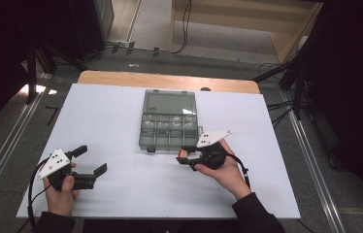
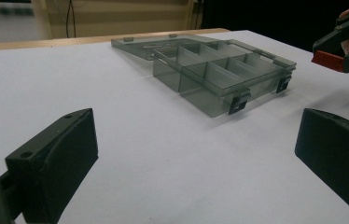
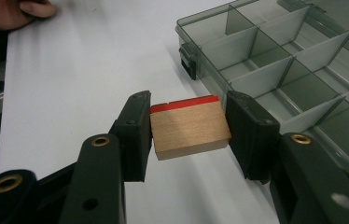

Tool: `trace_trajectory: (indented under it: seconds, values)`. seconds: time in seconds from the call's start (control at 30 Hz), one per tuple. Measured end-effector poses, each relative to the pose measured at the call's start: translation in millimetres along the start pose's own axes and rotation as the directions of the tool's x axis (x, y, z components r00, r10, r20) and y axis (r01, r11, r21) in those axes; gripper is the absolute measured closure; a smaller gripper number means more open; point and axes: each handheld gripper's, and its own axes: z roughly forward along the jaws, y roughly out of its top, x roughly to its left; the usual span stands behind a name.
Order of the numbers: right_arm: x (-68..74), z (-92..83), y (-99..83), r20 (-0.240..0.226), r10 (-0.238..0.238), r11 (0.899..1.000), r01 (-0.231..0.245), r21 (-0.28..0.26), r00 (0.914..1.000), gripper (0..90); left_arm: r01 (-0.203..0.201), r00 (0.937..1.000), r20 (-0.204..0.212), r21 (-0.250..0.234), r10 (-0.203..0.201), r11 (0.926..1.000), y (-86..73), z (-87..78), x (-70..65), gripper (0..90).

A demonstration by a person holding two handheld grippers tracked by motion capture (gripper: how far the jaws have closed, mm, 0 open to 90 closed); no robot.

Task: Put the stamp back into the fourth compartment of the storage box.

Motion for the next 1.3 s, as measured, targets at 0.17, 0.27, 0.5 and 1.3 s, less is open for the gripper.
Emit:
trace_trajectory:
  seconds: [0.17,0.27,0.5,1.3]
  values:
    - [-3.0,0.2,0.8,0.005,0.005,1.000,-0.005,0.003,1.0000,51.0,-0.003,1.0000,0.000,0.002,0.003,1.0000,0.1,0.0,-0.1,0.0]
    - [-4.8,0.4,0.8,0.005,0.014,1.000,-0.014,0.004,0.9999,51.0,-0.003,1.0000,0.000,0.001,0.003,1.0000,0.1,-0.1,-0.1,0.0]
    - [-8.8,0.8,2.0,0.012,0.021,1.000,-0.021,0.005,0.9997,51.1,-0.004,1.0000,0.000,0.000,0.004,1.0000,0.1,-0.1,-0.3,0.0]
    - [-25.1,-0.4,16.2,0.043,0.032,0.999,-0.033,0.018,0.9985,51.1,-0.002,1.0000,0.007,-0.007,0.002,1.0000,0.0,-0.5,-0.4,0.0]
